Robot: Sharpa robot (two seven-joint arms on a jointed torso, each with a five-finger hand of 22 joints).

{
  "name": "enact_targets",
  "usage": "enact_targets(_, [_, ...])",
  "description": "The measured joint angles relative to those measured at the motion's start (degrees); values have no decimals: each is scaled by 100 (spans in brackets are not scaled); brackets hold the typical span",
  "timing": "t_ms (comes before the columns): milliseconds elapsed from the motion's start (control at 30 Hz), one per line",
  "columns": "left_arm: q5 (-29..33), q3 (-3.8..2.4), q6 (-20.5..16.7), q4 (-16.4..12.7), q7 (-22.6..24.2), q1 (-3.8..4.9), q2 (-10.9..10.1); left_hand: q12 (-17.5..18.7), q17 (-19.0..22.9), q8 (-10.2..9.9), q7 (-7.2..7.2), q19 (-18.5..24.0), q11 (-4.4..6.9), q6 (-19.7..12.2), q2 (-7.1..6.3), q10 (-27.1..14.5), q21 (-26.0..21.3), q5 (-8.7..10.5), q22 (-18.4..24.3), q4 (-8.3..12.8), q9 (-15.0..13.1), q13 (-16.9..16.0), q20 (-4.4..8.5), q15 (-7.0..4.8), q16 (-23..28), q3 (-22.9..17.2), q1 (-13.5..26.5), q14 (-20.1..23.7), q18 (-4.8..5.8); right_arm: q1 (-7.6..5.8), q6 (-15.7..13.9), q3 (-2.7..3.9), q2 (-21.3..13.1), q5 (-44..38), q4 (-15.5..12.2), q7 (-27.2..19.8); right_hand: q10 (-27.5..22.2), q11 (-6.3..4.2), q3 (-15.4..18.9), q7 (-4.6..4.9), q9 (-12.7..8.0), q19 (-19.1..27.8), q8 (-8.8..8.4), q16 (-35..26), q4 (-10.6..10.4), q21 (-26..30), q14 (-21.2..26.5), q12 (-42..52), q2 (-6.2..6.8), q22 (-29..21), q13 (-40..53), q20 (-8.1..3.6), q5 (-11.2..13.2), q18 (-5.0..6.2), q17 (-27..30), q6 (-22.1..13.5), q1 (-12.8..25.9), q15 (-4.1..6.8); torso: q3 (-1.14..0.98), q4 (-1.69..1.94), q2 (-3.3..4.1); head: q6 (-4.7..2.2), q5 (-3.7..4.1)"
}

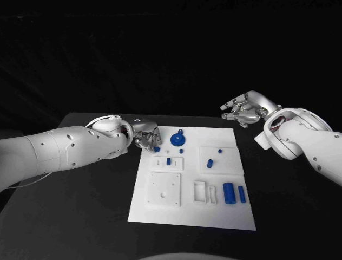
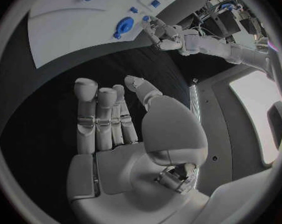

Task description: Assemble the parts on the task board

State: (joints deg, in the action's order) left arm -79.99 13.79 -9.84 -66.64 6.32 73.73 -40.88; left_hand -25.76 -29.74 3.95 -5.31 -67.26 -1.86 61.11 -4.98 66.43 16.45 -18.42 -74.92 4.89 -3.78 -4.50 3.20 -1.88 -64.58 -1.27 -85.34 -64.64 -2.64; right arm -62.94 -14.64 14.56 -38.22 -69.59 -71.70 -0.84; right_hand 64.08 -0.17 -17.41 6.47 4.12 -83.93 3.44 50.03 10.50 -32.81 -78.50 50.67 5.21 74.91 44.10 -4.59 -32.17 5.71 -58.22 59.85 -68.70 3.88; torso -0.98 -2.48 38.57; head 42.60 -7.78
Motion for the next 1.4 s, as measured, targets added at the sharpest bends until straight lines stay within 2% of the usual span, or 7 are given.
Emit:
enact_targets(67, [-6,0,9,5,2,0,0,-216,-10,0,0,19,5,0,0,-51,85,-22,0,36,4,-29,19,-5,-17,-36,0,5,0,1,0,0,1,0,0,0,0,0,0,0,0,0,0,0,0,0,0,0,0,0,0,0,0,0,0,0,0,0,-1,-1,-1,0,-1])
enact_targets(233, [-16,-1,58,8,2,-1,-2,-946,-37,0,-14,94,59,51,0,-226,288,-285,0,136,4,-334,29,-26,-66,-136,0,26,0,2,0,0,-5,0,-3,-1,-1,1,16,-1,0,0,0,0,-16,0,0,0,0,0,8,0,0,-1,1,1,0,0,-2,-2,0,4,-1])
enact_targets(333, [-20,-1,98,24,2,-3,1,-1258,-41,0,-1,166,67,82,47,-373,412,-287,1,205,3,-459,39,-26,-111,-205,47,26,0,2,1,0,-6,0,-4,-1,4,-4,16,-3,0,0,0,0,-16,0,0,0,0,0,8,0,0,0,1,2,0,0,-2,-3,1,8,-1])
enact_targets(533, [-22,-12,161,51,4,-8,22,-1647,-41,0,-1,215,84,82,31,-493,569,-307,1,251,7,-572,50,-47,-172,-315,152,47,0,3,1,0,-10,0,-10,-1,14,-14,16,-6,0,0,0,0,-16,0,0,0,23,0,8,0,0,0,1,6,23,0,-2,-9,5,15,11])
enact_targets(733, [-22,-20,198,75,12,-13,34,-1795,-53,-23,-1,215,84,82,38,-535,573,-307,1,235,7,-594,49,-47,-218,-331,204,47,0,3,1,0,-14,0,-14,-1,14,-14,16,-7,0,0,0,0,-16,0,0,0,23,0,8,0,0,0,1,7,23,0,-2,-7,4,30,25])
enact_targets(1033, [-22,-25,274,110,9,-15,45,-1977,-66,-23,-22,215,94,61,38,-585,613,-309,2,91,12,-644,50,-47,-334,-386,250,47,0,3,1,0,-15,0,-17,0,13,-13,16,-10,0,0,0,0,-16,0,0,0,23,0,7,0,0,0,2,10,23,0,-3,-2,-1,47,28])
enact_targets(1400, [-16,-38,474,140,-28,-4,99,-2199,-96,-23,-20,214,143,20,152,-700,613,-551,-2,-180,33,-735,49,-47,-485,-566,364,46,0,3,3,0,-14,0,-17,0,12,-12,40,1,0,0,0,0,-39,0,0,1,23,0,13,0,0,0,0,-2,23,0,-7,-3,-1,65,20])
